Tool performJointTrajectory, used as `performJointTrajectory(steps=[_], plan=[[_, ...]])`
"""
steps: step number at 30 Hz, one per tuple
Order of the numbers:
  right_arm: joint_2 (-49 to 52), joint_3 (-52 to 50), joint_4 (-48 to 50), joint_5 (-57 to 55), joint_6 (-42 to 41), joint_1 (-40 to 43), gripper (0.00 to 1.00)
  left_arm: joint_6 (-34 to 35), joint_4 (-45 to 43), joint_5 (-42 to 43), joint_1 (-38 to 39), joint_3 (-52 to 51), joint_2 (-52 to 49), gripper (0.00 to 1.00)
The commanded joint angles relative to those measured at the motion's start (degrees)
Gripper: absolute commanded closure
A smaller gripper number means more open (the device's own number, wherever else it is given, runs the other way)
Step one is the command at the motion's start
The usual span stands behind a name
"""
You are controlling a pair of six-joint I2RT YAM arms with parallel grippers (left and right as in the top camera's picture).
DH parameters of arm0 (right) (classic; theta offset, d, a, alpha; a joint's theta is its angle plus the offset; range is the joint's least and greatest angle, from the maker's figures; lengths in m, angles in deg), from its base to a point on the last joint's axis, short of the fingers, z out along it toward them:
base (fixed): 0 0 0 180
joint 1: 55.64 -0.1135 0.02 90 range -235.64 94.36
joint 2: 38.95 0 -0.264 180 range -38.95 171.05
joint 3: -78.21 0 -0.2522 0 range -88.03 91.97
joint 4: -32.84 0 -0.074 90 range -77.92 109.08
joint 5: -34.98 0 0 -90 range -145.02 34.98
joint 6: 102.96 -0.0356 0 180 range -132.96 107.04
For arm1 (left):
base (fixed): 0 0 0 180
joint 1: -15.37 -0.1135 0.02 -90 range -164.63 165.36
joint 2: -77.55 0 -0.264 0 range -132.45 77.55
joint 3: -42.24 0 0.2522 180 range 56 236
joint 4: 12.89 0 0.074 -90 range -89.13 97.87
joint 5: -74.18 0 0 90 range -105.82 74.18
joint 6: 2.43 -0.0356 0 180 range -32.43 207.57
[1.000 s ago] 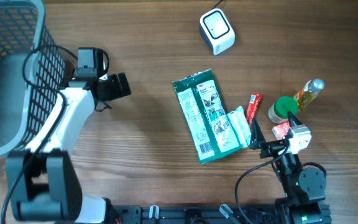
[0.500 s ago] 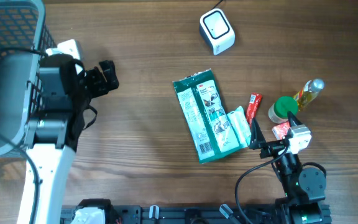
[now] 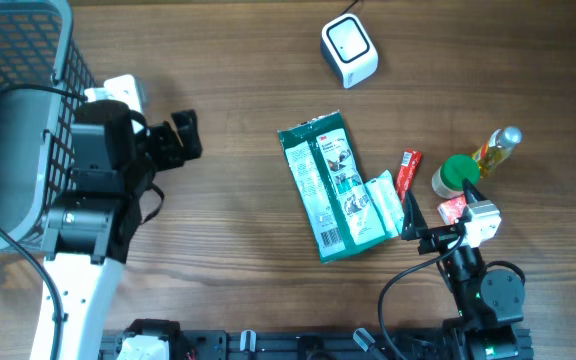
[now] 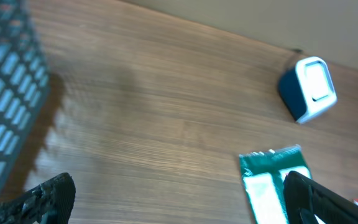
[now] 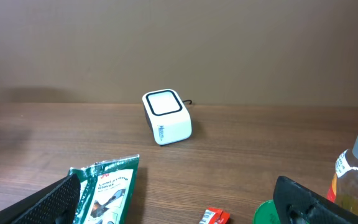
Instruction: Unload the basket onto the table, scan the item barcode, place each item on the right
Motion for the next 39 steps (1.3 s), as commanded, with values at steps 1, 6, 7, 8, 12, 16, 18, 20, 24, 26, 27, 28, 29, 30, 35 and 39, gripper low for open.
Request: performJointTrajectory(steps=[1, 6, 7, 8, 12, 16, 18, 20, 24, 26, 27, 28, 29, 30, 35, 39], plan=[[-0.57, -0.07, 0.13, 0.90, 0.72, 0.28, 0.00, -0.17, 0.11, -5.07, 2.03, -0.66, 2.64, 0.00], [-0.57, -0.07, 0.13, 0.90, 0.72, 0.28, 0.00, -0.15, 0.46, -5.42, 2.03, -0.66, 5.60, 0.00], [-0.57, -0.07, 0.13, 0.90, 0.70, 0.28, 0.00, -0.15, 0.46, -5.42, 2.03, -0.66, 6.32, 0.00], [-0.57, -0.07, 0.13, 0.90, 0.70, 0.28, 0.00, -0.15, 0.46, -5.42, 2.03, -0.66, 6.73, 0.00], [-0.57, -0.07, 0.13, 0.90, 0.70, 0.28, 0.00, -0.15, 2.73, -5.42, 2.03, -0.72, 9.20, 0.00], [-0.57, -0.07, 0.13, 0.90, 0.70, 0.28, 0.00, -0.15, 10.91, -5.42, 2.01, -1.49, 12.13, 0.00], [-0.57, -0.07, 0.13, 0.90, 0.68, 0.28, 0.00, -0.15, 12.04, -5.44, 2.01, -2.54, 13.68, 0.00], [-0.57, -0.07, 0.13, 0.92, 0.70, 0.28, 0.00, -0.15, 12.00, -5.44, 2.01, -4.22, 15.85, 0.00], [-0.57, -0.07, 0.13, 0.92, 0.70, 0.28, 0.00, -0.09, 12.15, -4.09, 2.01, -8.59, 21.09, 0.00], [-0.57, -0.07, 0.13, 0.90, 0.68, 0.28, 0.00, -0.07, 11.23, -2.78, 1.95, -11.45, 24.55, 0.00], [-0.59, -0.07, 0.13, 0.92, 0.70, 0.28, 0.00, -0.07, 10.47, -2.36, 1.79, -12.37, 25.79, 0.00], [-0.57, -0.07, 0.15, 0.92, 0.70, 0.28, 0.00, -0.09, 9.18, -1.81, 1.53, -13.55, 27.47, 0.00], [-0.57, -0.07, 0.13, 0.92, 0.70, 0.28, 0.00, -0.11, 7.91, -1.33, 1.14, -14.58, 29.20, 0.00], [-0.57, -0.07, 0.13, 0.90, 0.70, 0.28, 0.00, -0.11, 6.60, -1.09, 0.72, -15.45, 30.97, 0.00], [-0.57, -0.07, 0.13, 0.90, 0.70, 0.28, 0.00, -0.11, -1.55, -0.39, -1.51, -18.95, 39.63, 0.00], [-0.57, -0.07, 0.13, 0.92, 0.70, 0.28, 0.00, -0.11, -9.77, 2.93, -3.89, -22.25, 47.23, 0.00]])
